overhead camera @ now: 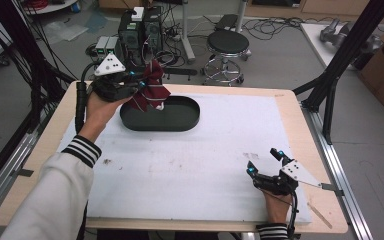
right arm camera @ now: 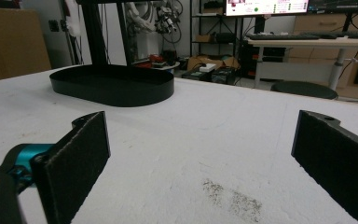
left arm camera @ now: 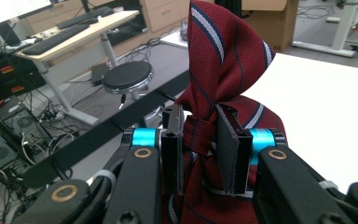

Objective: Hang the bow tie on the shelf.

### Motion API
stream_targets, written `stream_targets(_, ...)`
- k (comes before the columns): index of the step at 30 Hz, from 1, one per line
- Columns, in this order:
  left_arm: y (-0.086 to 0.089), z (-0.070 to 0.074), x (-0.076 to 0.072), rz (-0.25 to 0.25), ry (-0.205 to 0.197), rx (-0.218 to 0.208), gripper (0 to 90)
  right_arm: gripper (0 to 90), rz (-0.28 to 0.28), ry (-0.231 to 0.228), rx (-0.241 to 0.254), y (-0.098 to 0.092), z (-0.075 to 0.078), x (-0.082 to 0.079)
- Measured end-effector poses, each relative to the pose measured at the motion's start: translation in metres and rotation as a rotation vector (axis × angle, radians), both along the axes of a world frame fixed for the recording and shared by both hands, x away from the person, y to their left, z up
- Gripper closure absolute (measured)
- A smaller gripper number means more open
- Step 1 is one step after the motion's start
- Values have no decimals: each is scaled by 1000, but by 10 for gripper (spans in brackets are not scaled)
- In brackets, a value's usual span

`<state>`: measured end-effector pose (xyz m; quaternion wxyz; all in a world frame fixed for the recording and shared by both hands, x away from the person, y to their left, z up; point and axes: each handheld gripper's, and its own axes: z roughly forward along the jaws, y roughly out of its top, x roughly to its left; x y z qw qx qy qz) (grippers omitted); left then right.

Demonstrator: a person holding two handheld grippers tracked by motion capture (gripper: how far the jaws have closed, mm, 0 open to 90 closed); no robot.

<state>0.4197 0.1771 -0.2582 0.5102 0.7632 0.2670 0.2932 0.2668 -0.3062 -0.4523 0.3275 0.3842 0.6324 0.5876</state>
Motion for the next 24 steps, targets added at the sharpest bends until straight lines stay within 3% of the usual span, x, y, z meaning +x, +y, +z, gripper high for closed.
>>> stream_targets(24,12,17,30,120,-19,21,728,32,-1,-1,0,0,0,0)
